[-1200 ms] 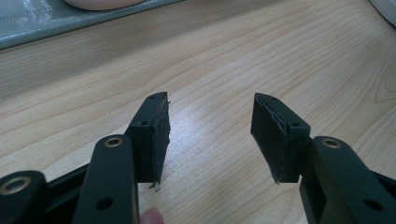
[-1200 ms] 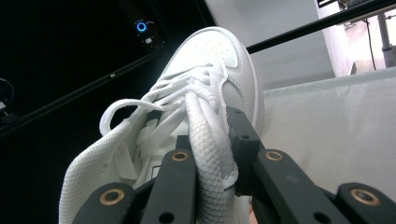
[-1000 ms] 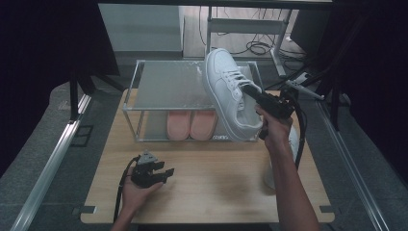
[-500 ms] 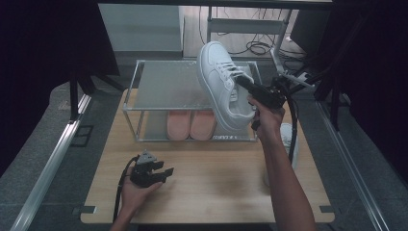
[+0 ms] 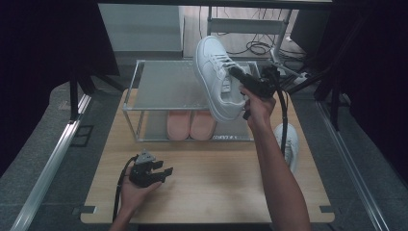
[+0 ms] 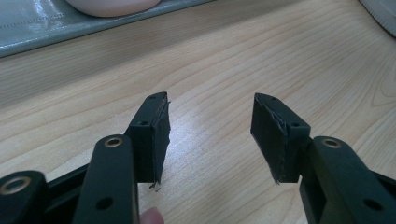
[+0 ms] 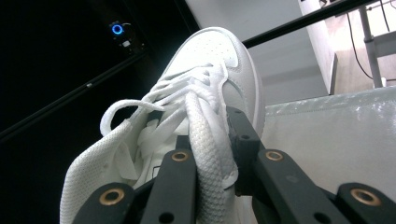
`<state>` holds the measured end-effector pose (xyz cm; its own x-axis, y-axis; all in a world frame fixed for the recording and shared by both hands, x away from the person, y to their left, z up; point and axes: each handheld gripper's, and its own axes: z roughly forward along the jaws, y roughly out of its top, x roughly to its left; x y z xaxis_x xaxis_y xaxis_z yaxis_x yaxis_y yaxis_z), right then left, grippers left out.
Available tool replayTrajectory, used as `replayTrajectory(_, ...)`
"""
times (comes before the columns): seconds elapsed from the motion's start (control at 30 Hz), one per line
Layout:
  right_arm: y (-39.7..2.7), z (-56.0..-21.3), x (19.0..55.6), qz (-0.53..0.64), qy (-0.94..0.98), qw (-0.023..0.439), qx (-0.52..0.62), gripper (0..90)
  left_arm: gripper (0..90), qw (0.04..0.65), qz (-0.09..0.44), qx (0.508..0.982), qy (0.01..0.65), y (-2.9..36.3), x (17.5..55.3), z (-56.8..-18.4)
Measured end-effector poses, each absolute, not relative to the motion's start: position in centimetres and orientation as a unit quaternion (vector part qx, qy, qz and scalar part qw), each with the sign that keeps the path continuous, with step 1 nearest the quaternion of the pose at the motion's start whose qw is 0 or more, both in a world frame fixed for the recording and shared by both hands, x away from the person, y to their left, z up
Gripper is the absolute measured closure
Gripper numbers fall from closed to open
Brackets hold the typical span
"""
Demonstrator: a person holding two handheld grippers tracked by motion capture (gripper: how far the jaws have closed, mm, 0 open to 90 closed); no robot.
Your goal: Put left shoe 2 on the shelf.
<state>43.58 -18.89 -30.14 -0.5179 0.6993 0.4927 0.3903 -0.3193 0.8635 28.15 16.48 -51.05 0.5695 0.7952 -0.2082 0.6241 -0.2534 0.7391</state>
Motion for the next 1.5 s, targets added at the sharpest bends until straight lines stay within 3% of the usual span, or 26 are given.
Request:
replayTrajectory(0.63, -14.9, -30.4, 48.8, 0.63, 0.569, 0.113, 0.516, 82.2, 47.6, 0.413, 0.101, 0.783, 0.454, 16.7, 28.3, -51.2)
replayTrajectory(1.5, -10.7, -31.7, 53.1, 0.572, 0.587, 0.131, 0.557, 81.8, 47.6, 0.418, 0.097, 0.779, 0.457, 17.2, 28.3, -51.2)
